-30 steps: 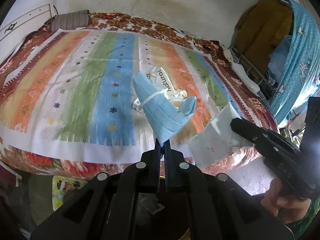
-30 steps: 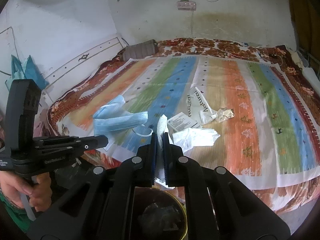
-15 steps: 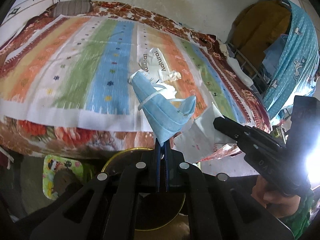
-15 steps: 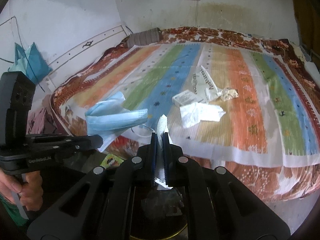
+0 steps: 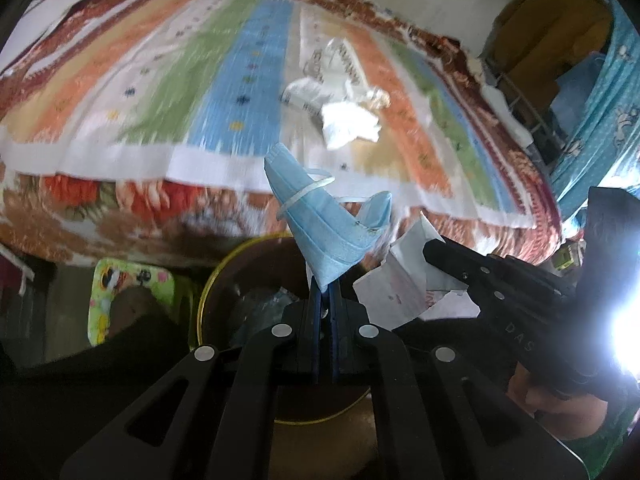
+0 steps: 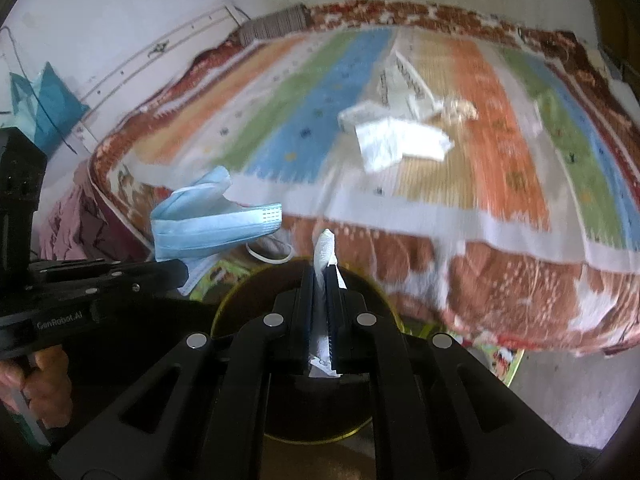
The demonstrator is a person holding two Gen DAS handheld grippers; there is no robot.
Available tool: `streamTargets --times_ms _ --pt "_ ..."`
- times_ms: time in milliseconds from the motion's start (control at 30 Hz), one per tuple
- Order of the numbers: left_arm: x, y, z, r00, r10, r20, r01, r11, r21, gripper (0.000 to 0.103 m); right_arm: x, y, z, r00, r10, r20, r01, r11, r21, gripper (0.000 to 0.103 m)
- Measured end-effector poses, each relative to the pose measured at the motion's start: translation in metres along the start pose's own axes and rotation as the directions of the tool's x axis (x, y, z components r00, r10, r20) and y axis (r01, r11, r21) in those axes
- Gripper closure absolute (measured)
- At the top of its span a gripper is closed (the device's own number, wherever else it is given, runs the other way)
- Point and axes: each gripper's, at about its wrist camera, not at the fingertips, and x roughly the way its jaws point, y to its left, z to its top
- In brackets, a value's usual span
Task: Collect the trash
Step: 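Lift and carry the white paper with right gripper while left carries the mask to the bin, then open right gripper over the bin while left releases the blue mask, then move both open grippers from the bin back to the remaining trash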
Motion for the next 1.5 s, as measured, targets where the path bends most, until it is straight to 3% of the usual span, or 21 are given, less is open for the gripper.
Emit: streamTargets --times_ms 433,633,700,733,800,967,1033,1400,1500 --pt "0.043 0.018 -0.008 0.981 -0.010 -0.196 -0.018 0.990 -0.140 0.100 0.041 -0.011 -0.015 0.986 0.014 -0.165 0.000 0.997 0.080 0.098" --pt "0.056 0.029 -0.010 0.969 -0.024 -0.244 -0.028 0.978 -0.207 0.100 0.048 -0.026 -0.015 0.982 0.021 -0.189 0.010 0.987 0.163 0.097" --pt "0.059 0.030 -0.011 0.965 -0.030 -0.259 -0.028 0.976 -0.216 0.094 0.050 -0.033 -0.015 0.981 0.023 -0.193 0.016 0.980 0.197 0.095" --pt "0.060 0.029 -0.010 0.965 -0.028 -0.260 -0.029 0.976 -0.215 0.082 0.051 -0.036 -0.015 0.980 0.025 -0.195 0.017 0.977 0.211 0.091" --pt "0.059 0.029 -0.010 0.968 -0.023 -0.250 -0.034 0.975 -0.221 0.071 0.054 -0.041 -0.017 0.978 0.031 -0.208 0.018 0.972 0.233 0.084" --pt "0.051 0.035 -0.006 0.979 0.004 -0.206 -0.054 0.970 -0.237 0.067 0.053 -0.040 -0.016 0.979 0.030 -0.202 0.018 0.973 0.231 0.072" --pt "0.045 0.037 -0.003 0.984 0.001 -0.177 -0.045 0.968 -0.246 0.060 0.051 -0.039 -0.015 0.980 0.028 -0.195 0.017 0.975 0.224 0.069" --pt "0.022 0.037 0.017 0.998 -0.008 -0.070 -0.009 0.970 -0.245 0.040 0.040 -0.036 -0.004 0.989 0.031 -0.147 -0.001 0.980 0.201 0.052" --pt "0.015 0.035 0.027 0.999 -0.035 -0.042 0.024 0.971 -0.236 0.027 0.033 -0.037 0.006 0.992 0.029 -0.123 -0.005 0.981 0.192 0.044"
